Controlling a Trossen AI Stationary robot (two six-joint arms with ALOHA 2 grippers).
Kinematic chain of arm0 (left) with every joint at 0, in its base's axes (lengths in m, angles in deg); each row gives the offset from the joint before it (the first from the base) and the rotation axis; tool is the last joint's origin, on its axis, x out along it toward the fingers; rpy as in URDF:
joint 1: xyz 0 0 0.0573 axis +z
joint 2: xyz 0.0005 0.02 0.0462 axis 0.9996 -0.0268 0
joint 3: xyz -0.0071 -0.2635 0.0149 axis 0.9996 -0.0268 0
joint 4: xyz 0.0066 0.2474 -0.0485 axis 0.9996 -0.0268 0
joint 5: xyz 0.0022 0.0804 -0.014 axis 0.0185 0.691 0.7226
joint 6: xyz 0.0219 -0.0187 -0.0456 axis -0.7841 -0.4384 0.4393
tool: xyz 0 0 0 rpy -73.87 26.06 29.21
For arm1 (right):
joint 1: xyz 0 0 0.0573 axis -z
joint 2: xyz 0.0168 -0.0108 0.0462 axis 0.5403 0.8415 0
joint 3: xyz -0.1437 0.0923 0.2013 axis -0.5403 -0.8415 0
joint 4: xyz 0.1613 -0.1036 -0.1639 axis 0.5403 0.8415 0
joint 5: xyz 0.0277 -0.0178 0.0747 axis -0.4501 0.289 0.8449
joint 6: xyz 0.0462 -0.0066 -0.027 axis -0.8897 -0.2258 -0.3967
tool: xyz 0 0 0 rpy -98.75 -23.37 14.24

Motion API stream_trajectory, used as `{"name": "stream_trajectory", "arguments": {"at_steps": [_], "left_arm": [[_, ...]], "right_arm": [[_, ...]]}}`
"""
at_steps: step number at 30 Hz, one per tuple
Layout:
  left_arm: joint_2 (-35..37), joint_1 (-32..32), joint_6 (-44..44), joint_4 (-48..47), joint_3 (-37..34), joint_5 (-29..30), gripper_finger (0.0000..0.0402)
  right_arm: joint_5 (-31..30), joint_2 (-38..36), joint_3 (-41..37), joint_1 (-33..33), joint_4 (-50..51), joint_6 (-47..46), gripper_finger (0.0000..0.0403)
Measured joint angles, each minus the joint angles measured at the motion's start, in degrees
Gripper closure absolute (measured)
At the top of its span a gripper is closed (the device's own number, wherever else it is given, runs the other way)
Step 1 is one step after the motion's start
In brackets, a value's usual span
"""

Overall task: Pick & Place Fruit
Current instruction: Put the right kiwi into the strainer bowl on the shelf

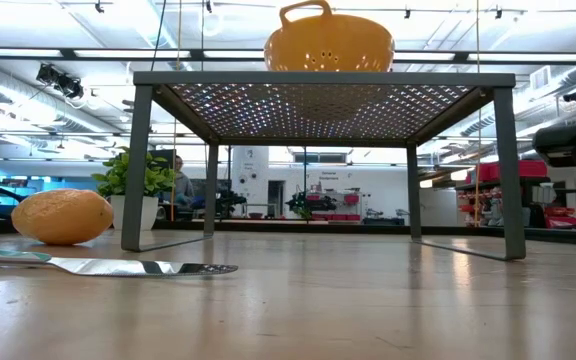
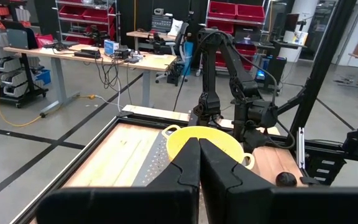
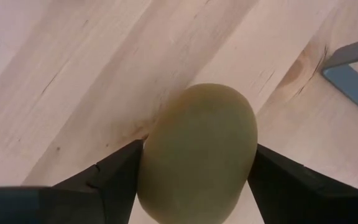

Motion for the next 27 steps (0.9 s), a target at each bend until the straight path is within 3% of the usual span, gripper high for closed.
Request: {"name": "stream_trajectory", "arguments": {"at_steps": [27], "left_arm": [[0.00,0.02,-1.57,-0.02,0.00,-0.04,0.0400]], "right_arm": [[1.77,0.00,0.04,0.00,-0.02,-0.87,0.0140]]}}
